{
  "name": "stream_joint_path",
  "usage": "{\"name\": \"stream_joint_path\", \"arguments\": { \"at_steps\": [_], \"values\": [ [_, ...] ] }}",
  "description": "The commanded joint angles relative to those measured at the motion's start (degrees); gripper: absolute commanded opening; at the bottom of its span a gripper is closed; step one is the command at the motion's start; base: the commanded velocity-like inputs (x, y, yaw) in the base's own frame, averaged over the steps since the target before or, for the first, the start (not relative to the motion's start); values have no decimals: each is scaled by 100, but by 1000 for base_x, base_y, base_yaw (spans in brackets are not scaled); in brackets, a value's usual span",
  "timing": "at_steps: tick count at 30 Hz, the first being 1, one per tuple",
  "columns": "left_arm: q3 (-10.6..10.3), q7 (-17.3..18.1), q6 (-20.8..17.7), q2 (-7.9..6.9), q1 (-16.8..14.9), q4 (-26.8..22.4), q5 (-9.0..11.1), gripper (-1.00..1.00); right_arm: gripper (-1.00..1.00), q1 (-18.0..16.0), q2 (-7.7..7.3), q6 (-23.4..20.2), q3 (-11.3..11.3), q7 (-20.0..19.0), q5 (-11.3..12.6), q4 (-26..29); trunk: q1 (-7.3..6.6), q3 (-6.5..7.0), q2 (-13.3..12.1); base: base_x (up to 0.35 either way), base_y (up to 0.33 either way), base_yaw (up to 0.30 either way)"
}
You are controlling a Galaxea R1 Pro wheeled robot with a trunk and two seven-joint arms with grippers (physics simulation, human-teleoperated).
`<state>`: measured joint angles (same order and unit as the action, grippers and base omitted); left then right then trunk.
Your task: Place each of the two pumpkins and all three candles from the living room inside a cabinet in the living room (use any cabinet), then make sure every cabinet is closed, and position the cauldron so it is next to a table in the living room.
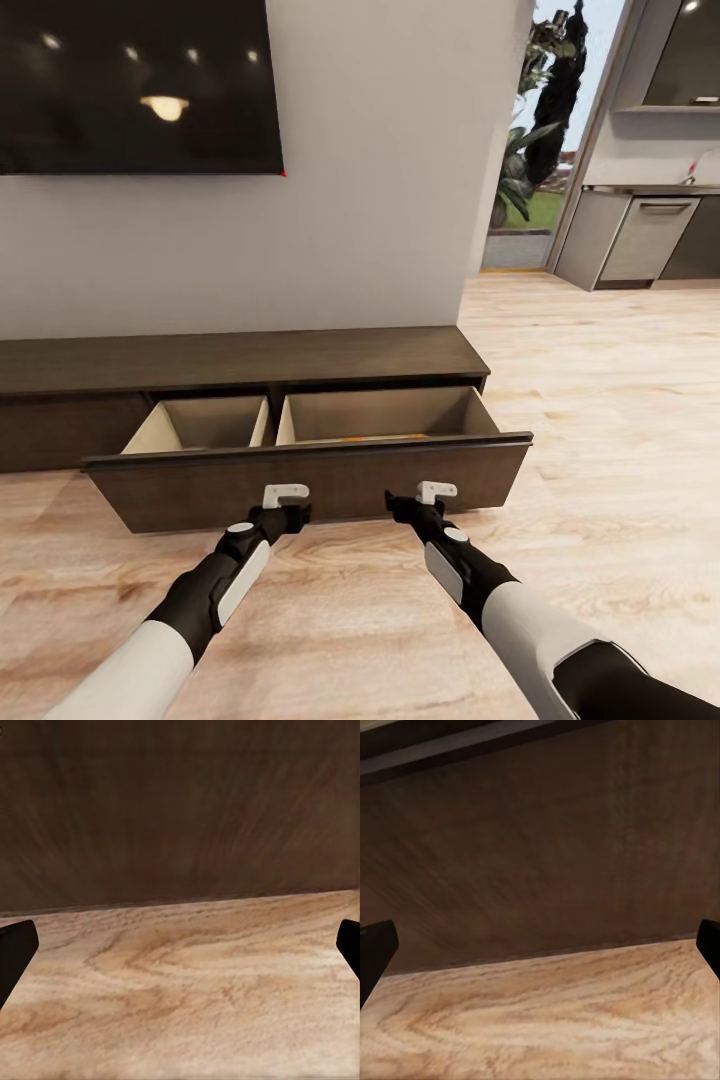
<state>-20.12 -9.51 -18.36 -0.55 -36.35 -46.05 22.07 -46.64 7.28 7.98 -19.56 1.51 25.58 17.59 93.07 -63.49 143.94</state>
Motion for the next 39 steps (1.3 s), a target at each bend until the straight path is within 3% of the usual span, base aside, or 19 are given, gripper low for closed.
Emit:
{"name": "stream_joint_path", "arguments": {
  "at_steps": [1,18,39],
  "values": [
    [-13,-53,-18,-6,-3,-9,64,100,100,-6,-21,28,-48,16,60,-8,-1,-5,2,0,0,0],
    [60,-68,-10,2,-3,0,77,100,100,-6,-60,2,-57,16,69,-127,-1,-5,2,80,14,0],
    [8,-68,-9,11,-3,2,69,100,100,-5,-77,-13,-57,16,69,-135,-1,-5,2,253,24,0]
  ]
}}
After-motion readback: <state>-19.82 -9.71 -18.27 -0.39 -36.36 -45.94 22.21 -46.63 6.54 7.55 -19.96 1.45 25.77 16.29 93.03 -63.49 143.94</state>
